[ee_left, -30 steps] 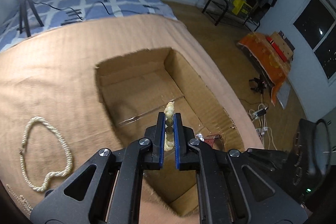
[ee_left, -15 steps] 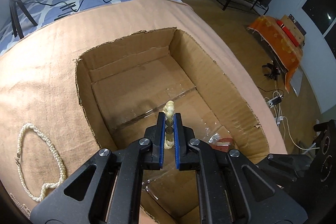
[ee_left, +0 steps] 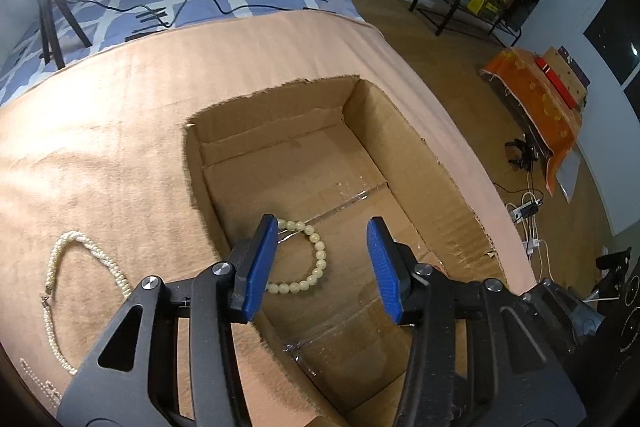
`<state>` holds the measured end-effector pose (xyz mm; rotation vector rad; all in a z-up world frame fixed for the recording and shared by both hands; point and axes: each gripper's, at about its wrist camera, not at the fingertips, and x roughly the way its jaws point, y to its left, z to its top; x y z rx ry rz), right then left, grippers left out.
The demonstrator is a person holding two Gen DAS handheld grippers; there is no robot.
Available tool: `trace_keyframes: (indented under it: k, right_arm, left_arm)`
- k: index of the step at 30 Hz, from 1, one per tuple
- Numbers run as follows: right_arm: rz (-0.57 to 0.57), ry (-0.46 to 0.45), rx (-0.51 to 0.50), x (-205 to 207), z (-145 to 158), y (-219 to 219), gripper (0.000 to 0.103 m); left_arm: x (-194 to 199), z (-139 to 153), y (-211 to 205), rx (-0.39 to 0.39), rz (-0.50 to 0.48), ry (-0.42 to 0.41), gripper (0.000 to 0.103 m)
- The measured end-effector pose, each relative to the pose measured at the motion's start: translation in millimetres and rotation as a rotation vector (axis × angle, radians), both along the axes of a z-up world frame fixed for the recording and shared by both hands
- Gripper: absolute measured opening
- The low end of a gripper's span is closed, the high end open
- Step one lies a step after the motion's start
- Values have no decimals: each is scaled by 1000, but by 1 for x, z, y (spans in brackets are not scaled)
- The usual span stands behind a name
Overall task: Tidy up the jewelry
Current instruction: 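Withdraw both grippers from the box toward the pearl necklaces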
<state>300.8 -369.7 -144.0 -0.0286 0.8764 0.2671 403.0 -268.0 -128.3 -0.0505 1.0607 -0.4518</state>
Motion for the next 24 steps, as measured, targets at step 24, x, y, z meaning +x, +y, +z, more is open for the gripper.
trace_keyframes:
  k: [24]
  right_arm:
    - [15, -134, -10, -57, 81, 34, 86]
  left_arm:
    - [-69, 105, 149, -19, 130, -169, 47]
